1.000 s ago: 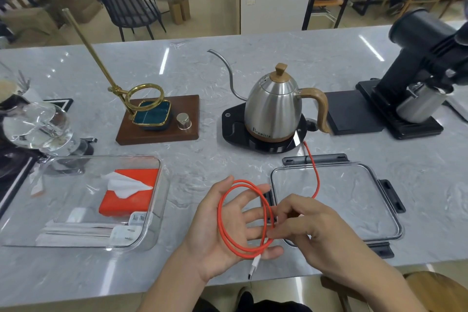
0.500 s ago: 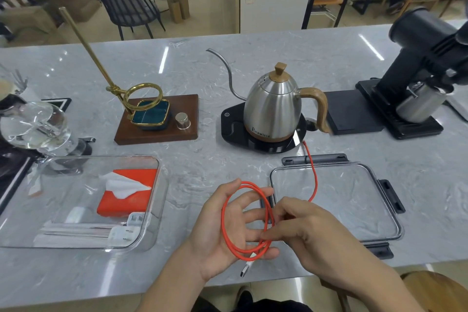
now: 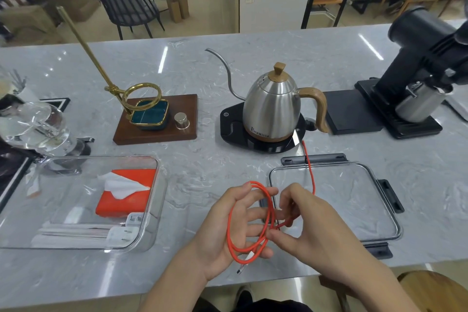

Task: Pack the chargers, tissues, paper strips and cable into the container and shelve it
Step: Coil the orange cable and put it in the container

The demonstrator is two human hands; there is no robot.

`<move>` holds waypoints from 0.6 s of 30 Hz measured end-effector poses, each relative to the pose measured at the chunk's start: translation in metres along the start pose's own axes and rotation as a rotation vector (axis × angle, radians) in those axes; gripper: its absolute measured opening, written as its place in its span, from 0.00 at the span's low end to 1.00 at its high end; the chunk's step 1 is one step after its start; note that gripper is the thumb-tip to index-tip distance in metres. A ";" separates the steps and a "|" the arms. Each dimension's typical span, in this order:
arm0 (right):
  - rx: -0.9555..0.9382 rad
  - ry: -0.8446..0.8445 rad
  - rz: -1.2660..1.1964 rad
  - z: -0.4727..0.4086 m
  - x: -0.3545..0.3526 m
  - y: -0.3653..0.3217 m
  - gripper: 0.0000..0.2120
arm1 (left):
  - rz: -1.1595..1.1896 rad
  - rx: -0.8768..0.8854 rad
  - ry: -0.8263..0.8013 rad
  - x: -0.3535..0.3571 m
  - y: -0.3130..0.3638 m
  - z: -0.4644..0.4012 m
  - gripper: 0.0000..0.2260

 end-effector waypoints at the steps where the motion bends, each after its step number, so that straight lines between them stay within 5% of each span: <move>1: 0.007 0.006 -0.013 0.000 0.000 0.001 0.19 | 0.013 0.003 -0.006 0.000 0.000 0.000 0.28; 8: 0.076 -0.023 -0.070 0.000 -0.003 0.013 0.26 | 0.139 0.024 -0.044 -0.003 -0.001 0.001 0.29; 18: -0.044 -0.073 0.089 -0.003 -0.007 0.036 0.14 | 0.144 0.039 -0.108 -0.008 0.003 0.005 0.32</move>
Point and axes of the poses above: each hand's wrist, its own z-axis away from the middle knuckle, its own x-axis out of the palm, y = z × x, the point moved 5 cm from there along -z, towards the middle knuckle, and after that the axes turned 9 degrees about -z, right-handed, at the moved point
